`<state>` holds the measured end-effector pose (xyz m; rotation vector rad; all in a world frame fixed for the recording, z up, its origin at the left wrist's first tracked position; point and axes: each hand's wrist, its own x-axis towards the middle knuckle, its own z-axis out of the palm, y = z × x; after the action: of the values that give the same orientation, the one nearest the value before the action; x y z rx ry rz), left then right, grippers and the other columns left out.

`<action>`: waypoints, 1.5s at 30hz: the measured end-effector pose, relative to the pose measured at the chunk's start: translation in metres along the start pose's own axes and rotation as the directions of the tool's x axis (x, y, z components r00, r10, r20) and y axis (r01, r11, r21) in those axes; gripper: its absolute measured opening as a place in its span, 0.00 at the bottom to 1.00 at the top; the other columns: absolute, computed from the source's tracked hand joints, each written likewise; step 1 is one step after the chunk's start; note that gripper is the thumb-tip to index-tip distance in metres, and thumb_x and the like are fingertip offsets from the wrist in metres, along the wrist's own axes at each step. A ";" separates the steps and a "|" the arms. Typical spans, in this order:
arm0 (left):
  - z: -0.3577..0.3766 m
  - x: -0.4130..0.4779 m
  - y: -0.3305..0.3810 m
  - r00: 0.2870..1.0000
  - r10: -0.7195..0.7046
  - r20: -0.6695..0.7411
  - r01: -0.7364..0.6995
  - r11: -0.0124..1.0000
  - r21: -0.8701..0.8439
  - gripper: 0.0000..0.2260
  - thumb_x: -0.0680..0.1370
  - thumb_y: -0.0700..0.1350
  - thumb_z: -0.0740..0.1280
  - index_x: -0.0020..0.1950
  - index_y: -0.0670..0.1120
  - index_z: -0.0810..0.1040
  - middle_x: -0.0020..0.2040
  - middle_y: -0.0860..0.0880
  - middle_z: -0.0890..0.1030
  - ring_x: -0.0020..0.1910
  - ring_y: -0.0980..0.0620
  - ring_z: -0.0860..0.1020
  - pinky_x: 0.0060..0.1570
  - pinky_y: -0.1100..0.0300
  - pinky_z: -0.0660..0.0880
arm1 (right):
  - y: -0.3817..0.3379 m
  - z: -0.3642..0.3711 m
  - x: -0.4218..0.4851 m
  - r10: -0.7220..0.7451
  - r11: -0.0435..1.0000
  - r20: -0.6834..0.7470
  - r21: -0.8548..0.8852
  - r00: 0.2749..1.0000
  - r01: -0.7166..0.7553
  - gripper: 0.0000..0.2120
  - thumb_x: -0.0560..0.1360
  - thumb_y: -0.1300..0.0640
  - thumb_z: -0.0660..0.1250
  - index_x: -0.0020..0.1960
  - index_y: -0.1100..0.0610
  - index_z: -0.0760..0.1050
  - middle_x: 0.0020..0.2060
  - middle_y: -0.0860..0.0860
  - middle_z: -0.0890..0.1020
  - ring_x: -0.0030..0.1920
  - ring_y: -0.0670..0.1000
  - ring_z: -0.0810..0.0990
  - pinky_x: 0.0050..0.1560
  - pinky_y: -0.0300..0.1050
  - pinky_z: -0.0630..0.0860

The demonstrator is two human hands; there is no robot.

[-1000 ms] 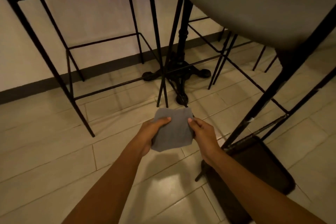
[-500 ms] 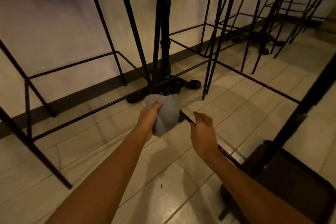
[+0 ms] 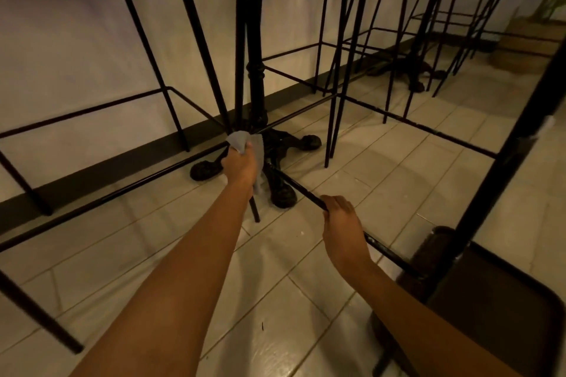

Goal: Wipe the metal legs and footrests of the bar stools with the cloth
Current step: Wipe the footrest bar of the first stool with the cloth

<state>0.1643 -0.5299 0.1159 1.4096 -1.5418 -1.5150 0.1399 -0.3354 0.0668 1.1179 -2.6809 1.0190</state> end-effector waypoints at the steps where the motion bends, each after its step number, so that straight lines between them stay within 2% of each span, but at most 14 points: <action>1: 0.002 0.005 0.001 1.000 0.013 -0.023 -0.013 1.000 -0.010 0.20 0.80 0.52 0.56 0.67 0.42 0.69 0.66 0.38 0.70 0.63 0.39 0.71 0.62 0.45 0.70 | 0.000 0.000 0.000 -0.011 1.000 0.002 -0.002 1.000 0.011 0.18 0.74 0.74 0.58 0.63 0.64 0.71 0.52 0.61 0.78 0.53 0.58 0.75 0.55 0.49 0.75; 6: 0.016 0.015 -0.008 0.995 0.088 -0.039 -0.087 0.996 0.033 0.19 0.81 0.49 0.57 0.68 0.41 0.68 0.66 0.39 0.70 0.62 0.40 0.72 0.57 0.52 0.70 | 0.004 0.006 0.000 0.012 1.000 -0.057 0.026 0.998 -0.011 0.21 0.72 0.76 0.58 0.62 0.64 0.72 0.52 0.60 0.78 0.54 0.58 0.75 0.54 0.47 0.75; 10: 0.027 0.014 -0.019 0.963 0.254 0.091 -0.269 0.928 0.257 0.21 0.80 0.46 0.61 0.70 0.37 0.64 0.68 0.39 0.66 0.65 0.41 0.69 0.63 0.53 0.67 | 0.006 0.012 0.001 -0.008 1.000 -0.100 0.018 0.995 0.010 0.21 0.70 0.77 0.60 0.61 0.64 0.73 0.50 0.60 0.79 0.52 0.58 0.77 0.52 0.47 0.77; 12: 0.031 0.017 -0.025 0.950 0.285 0.126 -0.308 0.918 0.248 0.21 0.79 0.43 0.62 0.70 0.38 0.63 0.70 0.41 0.64 0.66 0.42 0.68 0.64 0.55 0.66 | 0.007 0.013 0.001 -0.019 1.000 -0.106 0.005 0.994 0.019 0.21 0.69 0.78 0.61 0.60 0.64 0.74 0.50 0.60 0.79 0.51 0.58 0.77 0.52 0.47 0.78; 15: 0.029 0.022 -0.025 0.941 0.307 0.142 -0.329 0.929 0.168 0.19 0.80 0.42 0.61 0.69 0.40 0.64 0.67 0.41 0.68 0.65 0.43 0.70 0.56 0.60 0.67 | 0.006 0.015 0.001 -0.030 0.999 -0.122 -0.015 0.992 0.029 0.21 0.69 0.78 0.61 0.59 0.65 0.74 0.49 0.60 0.79 0.50 0.58 0.78 0.51 0.47 0.78; 18: 0.026 0.029 -0.026 0.919 0.344 0.192 -0.388 0.873 0.296 0.17 0.81 0.44 0.57 0.68 0.40 0.66 0.65 0.39 0.72 0.64 0.41 0.71 0.57 0.57 0.68 | 0.007 0.015 0.001 -0.050 0.999 -0.149 -0.029 0.988 0.046 0.21 0.67 0.79 0.63 0.57 0.65 0.75 0.47 0.60 0.80 0.48 0.58 0.79 0.49 0.46 0.79; 20: 0.024 0.031 -0.025 0.919 0.338 0.203 -0.391 0.847 0.360 0.17 0.82 0.44 0.56 0.70 0.41 0.65 0.64 0.37 0.72 0.63 0.40 0.71 0.59 0.54 0.68 | 0.007 0.016 0.000 -0.045 0.999 -0.153 -0.028 0.987 0.041 0.21 0.67 0.79 0.63 0.57 0.65 0.75 0.46 0.60 0.80 0.47 0.58 0.79 0.48 0.46 0.79; 24: 0.022 0.025 -0.026 0.914 0.350 0.206 -0.404 0.833 0.379 0.18 0.81 0.45 0.57 0.69 0.39 0.66 0.64 0.37 0.73 0.63 0.41 0.71 0.59 0.55 0.68 | 0.004 0.015 -0.002 -0.045 0.998 -0.169 -0.051 0.984 0.037 0.21 0.65 0.79 0.64 0.56 0.66 0.76 0.46 0.61 0.80 0.47 0.58 0.79 0.47 0.46 0.78; 29: 0.017 0.012 -0.033 0.894 0.351 0.278 -0.436 0.827 0.356 0.16 0.81 0.44 0.57 0.64 0.37 0.72 0.59 0.37 0.76 0.60 0.41 0.74 0.51 0.61 0.68 | 0.002 0.015 -0.003 -0.018 0.999 -0.183 -0.040 0.983 0.011 0.19 0.67 0.78 0.63 0.55 0.66 0.76 0.46 0.61 0.80 0.47 0.59 0.78 0.47 0.47 0.77; 35: 0.008 0.029 -0.019 0.922 0.276 0.271 -0.368 0.844 0.391 0.20 0.81 0.49 0.57 0.69 0.39 0.67 0.63 0.37 0.74 0.62 0.39 0.72 0.57 0.52 0.69 | 0.002 0.017 -0.002 -0.020 0.999 -0.193 -0.039 0.981 0.013 0.20 0.66 0.78 0.64 0.54 0.64 0.77 0.43 0.59 0.81 0.45 0.57 0.79 0.44 0.43 0.76; 40: 0.008 0.035 -0.015 0.941 0.173 0.291 -0.279 0.883 0.378 0.21 0.80 0.51 0.58 0.68 0.40 0.68 0.62 0.36 0.75 0.61 0.38 0.73 0.59 0.48 0.69 | 0.003 0.017 -0.002 -0.033 0.998 -0.193 -0.063 0.981 0.021 0.20 0.64 0.78 0.67 0.53 0.64 0.77 0.41 0.58 0.81 0.43 0.57 0.79 0.43 0.43 0.78; 42: 0.008 0.030 -0.013 0.938 0.182 0.296 -0.289 0.880 0.376 0.20 0.80 0.51 0.58 0.68 0.40 0.69 0.62 0.37 0.75 0.61 0.39 0.73 0.59 0.49 0.70 | 0.003 0.017 -0.001 -0.024 0.998 -0.194 -0.062 0.981 0.012 0.20 0.63 0.78 0.67 0.53 0.65 0.77 0.41 0.59 0.81 0.42 0.57 0.80 0.42 0.44 0.78; 45: 0.011 0.019 -0.016 0.926 0.224 0.306 -0.334 0.863 0.379 0.19 0.81 0.49 0.58 0.67 0.39 0.69 0.61 0.38 0.74 0.61 0.39 0.73 0.53 0.54 0.69 | 0.001 0.016 -0.002 -0.019 0.999 -0.195 -0.054 0.981 0.009 0.20 0.64 0.79 0.65 0.53 0.65 0.77 0.41 0.59 0.81 0.43 0.58 0.79 0.44 0.45 0.78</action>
<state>0.1536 -0.5405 0.0936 1.1638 -2.2377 -1.2603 0.1435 -0.3438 0.0530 0.9711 -2.5263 0.9931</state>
